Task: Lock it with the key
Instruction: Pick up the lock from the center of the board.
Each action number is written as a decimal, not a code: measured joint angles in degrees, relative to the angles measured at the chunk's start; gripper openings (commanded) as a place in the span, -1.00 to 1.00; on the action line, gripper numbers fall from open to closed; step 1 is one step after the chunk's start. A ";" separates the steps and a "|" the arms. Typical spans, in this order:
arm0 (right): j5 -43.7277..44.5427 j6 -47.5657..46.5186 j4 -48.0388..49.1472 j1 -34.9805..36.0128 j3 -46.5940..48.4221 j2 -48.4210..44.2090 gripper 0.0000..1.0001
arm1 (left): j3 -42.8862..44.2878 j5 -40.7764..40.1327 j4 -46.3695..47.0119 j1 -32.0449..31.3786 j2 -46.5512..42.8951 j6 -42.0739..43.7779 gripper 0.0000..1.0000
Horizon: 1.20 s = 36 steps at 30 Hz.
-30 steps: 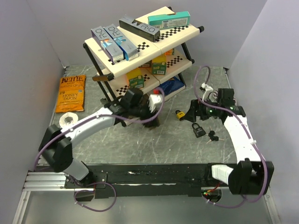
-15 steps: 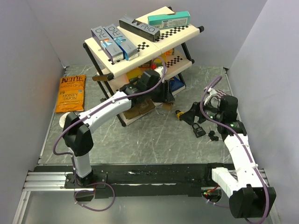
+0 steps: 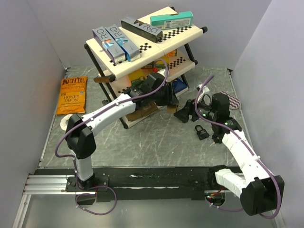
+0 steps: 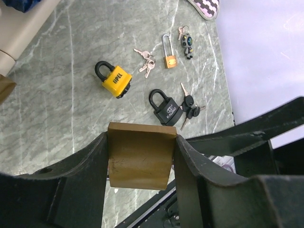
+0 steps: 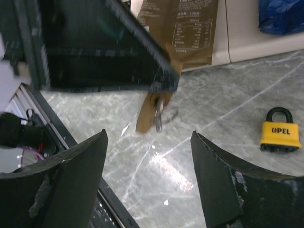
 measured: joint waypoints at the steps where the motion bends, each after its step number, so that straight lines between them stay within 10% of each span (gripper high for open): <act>1: 0.59 0.52 0.63 0.31 0.02 0.37 0.50 | 0.00 -0.15 0.02 -0.24 0.00 -0.13 -0.98; 13: 5.75 6.67 4.76 2.29 0.17 3.67 -0.01 | 0.02 -0.57 0.50 -1.36 0.00 -0.76 -0.98; 26: 7.52 9.53 5.97 2.56 0.17 4.22 -0.05 | 1.29 -0.48 1.95 -2.01 0.00 -2.25 -0.98; 30: 7.54 9.70 6.19 2.62 0.17 4.17 -0.91 | 1.99 -0.57 2.25 -2.21 0.13 -2.34 -0.98; 36: 8.09 10.08 5.18 2.80 0.22 3.61 -1.00 | 1.99 -0.17 2.27 -2.23 0.20 -2.36 0.10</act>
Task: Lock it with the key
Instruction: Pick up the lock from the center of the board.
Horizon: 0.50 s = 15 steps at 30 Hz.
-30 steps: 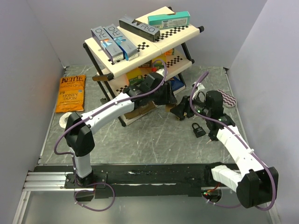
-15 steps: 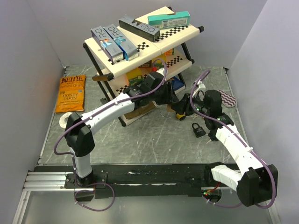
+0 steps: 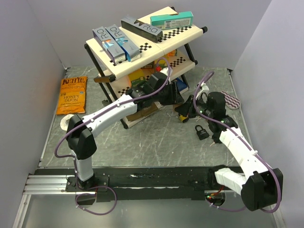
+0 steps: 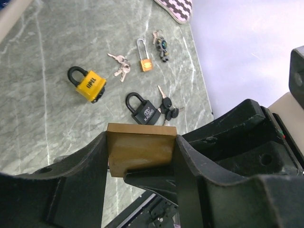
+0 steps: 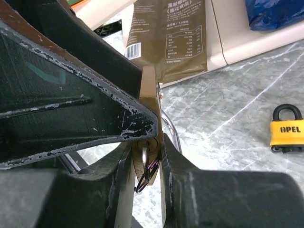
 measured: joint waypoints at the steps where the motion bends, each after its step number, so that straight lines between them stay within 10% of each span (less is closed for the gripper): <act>1: 0.02 -0.02 -0.33 0.00 0.02 -0.28 -1.00 | 0.00 0.22 0.07 0.00 0.00 0.00 0.52; 6: 0.13 -1.11 -5.44 -1.31 -0.02 -2.93 -1.00 | -4.39 2.25 6.62 1.07 -2.69 0.09 0.99; 15: -8.46 -2.14 -10.99 -8.24 -0.72 -8.46 -1.00 | -21.77 13.62 22.73 2.56 -19.58 17.11 0.93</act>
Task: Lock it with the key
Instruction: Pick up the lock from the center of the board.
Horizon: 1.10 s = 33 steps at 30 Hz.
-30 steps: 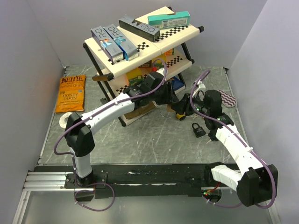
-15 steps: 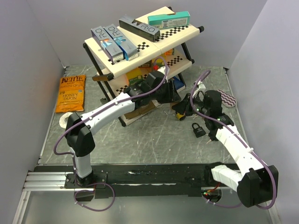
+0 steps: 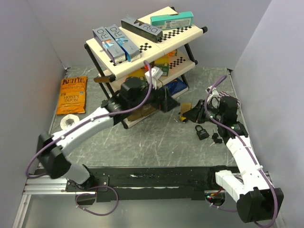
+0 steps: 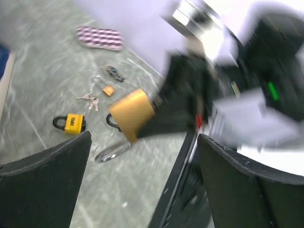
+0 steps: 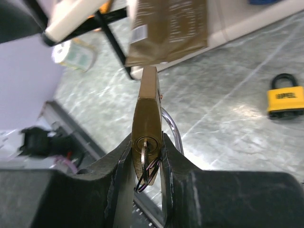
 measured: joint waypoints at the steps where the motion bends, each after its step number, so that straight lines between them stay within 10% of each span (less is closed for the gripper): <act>1: -2.23 0.02 -0.15 -0.90 0.20 -0.04 -1.00 | -1.73 2.19 1.01 -0.02 -1.84 2.40 0.93; 13: -23.39 -2.40 -2.62 -2.51 5.73 -1.40 -1.00 | -9.29 21.49 -6.16 -0.02 -9.03 33.18 0.72; 33: -26.77 1.60 -0.70 1.53 6.75 -1.90 -1.00 | -12.81 24.65 -5.22 -2.56 -4.83 36.61 -0.24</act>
